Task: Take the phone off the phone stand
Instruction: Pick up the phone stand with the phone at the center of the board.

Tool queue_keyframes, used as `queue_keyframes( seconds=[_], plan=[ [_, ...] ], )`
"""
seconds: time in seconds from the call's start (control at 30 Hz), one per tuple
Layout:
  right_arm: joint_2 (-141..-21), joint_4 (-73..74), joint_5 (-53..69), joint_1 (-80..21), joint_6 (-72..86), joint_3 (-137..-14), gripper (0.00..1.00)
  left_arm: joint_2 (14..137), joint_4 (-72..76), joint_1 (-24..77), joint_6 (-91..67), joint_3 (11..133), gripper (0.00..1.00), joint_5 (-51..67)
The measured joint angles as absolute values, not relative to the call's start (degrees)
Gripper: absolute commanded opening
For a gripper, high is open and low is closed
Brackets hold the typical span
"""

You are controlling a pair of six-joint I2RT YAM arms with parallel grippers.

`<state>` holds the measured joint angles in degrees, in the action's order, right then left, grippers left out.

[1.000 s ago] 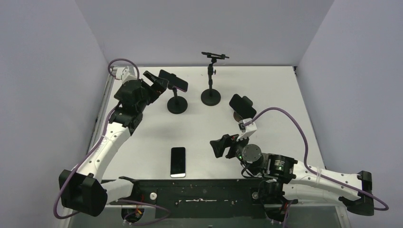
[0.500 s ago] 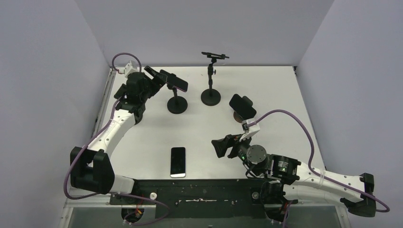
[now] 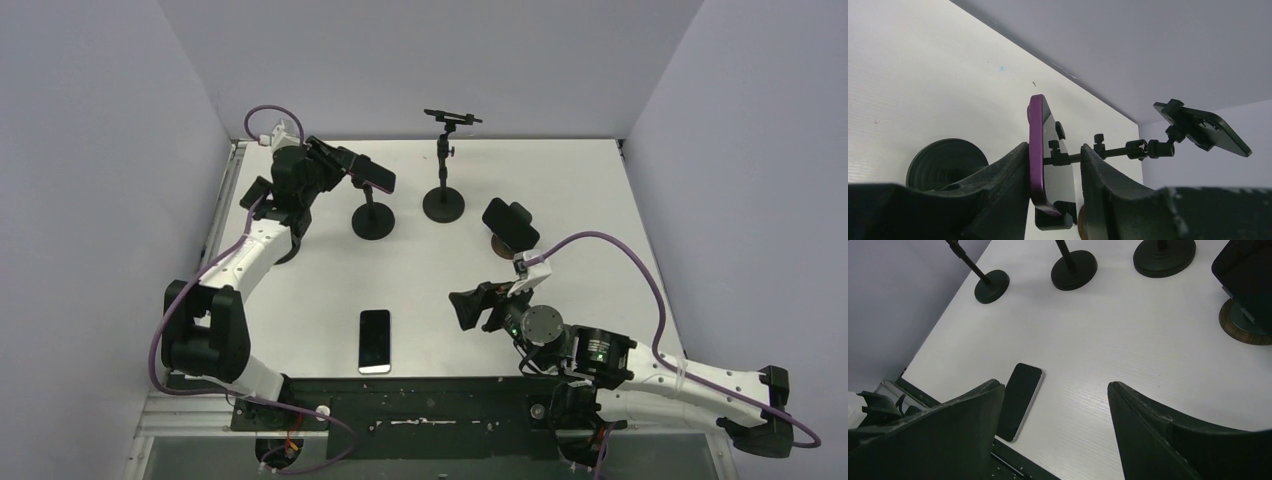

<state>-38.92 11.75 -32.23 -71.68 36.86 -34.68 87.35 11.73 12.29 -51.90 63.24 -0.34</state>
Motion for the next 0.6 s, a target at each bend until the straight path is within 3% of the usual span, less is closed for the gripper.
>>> queue_keyframes(
  seconds=[0.33, 0.6],
  plan=[
    [-38.02, 13.80, -33.80, -71.68, 36.91, -36.25, 0.77, 89.71, 14.20, 11.51, -52.86, 63.90, 0.01, 3.20],
    [-38.02, 15.81, -34.94, -71.70, 36.73, -38.22, 0.78, 89.58, 14.48, 11.11, -53.84, 63.92, 0.00, 5.17]
  ],
)
